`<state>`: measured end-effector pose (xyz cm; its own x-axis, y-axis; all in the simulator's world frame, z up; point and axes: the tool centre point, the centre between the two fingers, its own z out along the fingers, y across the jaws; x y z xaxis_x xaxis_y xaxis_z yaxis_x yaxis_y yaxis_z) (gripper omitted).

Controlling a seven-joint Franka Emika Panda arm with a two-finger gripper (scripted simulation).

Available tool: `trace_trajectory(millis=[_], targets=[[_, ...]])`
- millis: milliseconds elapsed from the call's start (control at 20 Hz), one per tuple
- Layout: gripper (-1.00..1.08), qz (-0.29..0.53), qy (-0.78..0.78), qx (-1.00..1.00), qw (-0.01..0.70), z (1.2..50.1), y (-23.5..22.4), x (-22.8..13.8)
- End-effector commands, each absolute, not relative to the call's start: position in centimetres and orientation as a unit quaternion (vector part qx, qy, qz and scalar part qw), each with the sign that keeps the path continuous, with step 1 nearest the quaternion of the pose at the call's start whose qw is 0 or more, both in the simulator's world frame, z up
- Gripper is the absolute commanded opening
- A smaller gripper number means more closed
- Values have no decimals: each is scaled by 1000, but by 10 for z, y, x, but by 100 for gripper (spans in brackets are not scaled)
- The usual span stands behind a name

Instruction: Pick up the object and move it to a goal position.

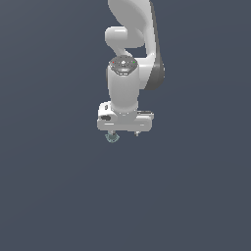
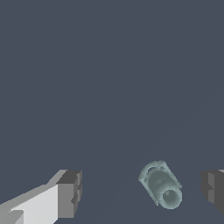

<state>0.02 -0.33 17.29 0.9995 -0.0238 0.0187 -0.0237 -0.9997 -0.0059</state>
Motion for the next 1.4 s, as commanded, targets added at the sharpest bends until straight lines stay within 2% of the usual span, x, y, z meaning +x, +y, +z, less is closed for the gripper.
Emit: trace_trajectory(millis=[0,450,1350], targets=[[100,-9,12,-1000,3,173,-3,0],[100,-16,17,-1000,-5,185,-34,2],[100,-12,-52,-999,-6,161,-45,-15]])
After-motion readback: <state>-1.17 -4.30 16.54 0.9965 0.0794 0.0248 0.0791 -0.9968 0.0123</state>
